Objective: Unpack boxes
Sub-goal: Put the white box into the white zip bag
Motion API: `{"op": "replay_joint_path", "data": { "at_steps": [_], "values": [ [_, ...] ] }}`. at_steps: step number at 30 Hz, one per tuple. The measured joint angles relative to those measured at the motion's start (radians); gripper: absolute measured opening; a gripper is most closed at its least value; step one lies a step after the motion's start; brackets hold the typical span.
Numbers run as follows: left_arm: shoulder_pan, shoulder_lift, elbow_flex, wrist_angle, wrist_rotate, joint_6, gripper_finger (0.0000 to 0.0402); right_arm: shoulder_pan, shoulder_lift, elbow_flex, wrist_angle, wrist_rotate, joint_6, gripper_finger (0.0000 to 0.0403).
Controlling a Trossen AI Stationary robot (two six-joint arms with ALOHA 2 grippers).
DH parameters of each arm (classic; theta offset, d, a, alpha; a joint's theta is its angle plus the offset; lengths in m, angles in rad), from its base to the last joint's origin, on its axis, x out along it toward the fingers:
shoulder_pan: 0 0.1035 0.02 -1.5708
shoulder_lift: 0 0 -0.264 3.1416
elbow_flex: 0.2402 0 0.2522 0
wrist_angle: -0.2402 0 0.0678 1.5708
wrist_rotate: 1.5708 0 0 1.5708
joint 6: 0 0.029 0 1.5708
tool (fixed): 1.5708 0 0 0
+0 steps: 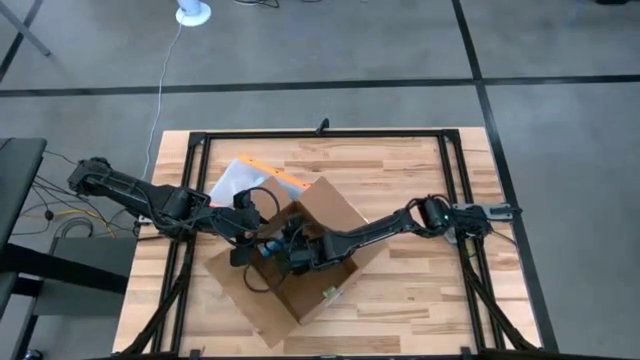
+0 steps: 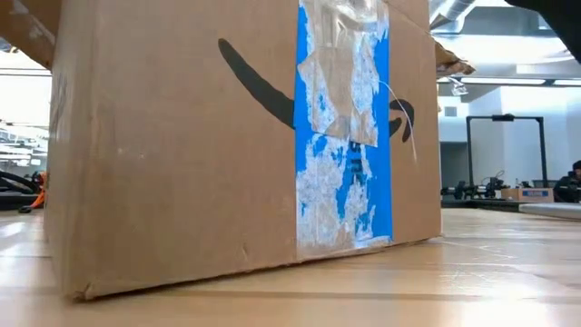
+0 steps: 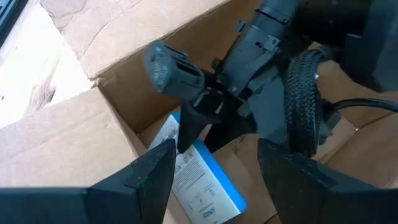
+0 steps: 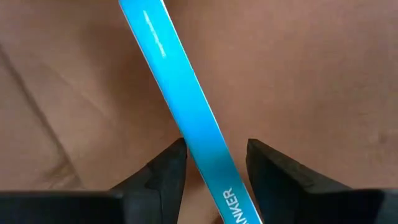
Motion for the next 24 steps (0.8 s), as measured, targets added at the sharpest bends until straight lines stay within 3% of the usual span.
{"op": "replay_joint_path", "data": {
  "at_steps": [6, 10, 13, 16, 19, 24],
  "values": [
    [0.0, 0.0, 0.0, 0.0, 0.025, -0.009, 0.0212, -0.031, 0.001, 0.0, -0.004, -0.024, -0.063, 0.015],
    [0.0, 0.0, 0.0, 0.0, 0.026, -0.016, 0.0212, -0.061, 0.002, 0.001, -0.031, -0.253, -0.054, 0.015],
    [0.0, 0.0, 0.0, 0.0, 0.027, -0.017, 0.0212, -0.073, 0.003, 0.002, -0.059, -0.329, -0.011, 0.0145],
    [0.0, 0.0, 0.0, 0.001, 0.026, -0.026, 0.0212, -0.08, 0.0, 0.005, -0.09, -0.335, 0.016, 0.0107],
    [0.0, 0.0, 0.0, 0.002, 0.026, -0.029, 0.0212, -0.084, -0.008, 0.008, -0.107, -0.316, 0.027, 0.0032],
    [0.0, 0.0, 0.0, 0.002, 0.027, -0.042, 0.0212, -0.071, -0.019, 0.04, -0.163, -0.289, 0.043, 0.0026]
  ]
}}
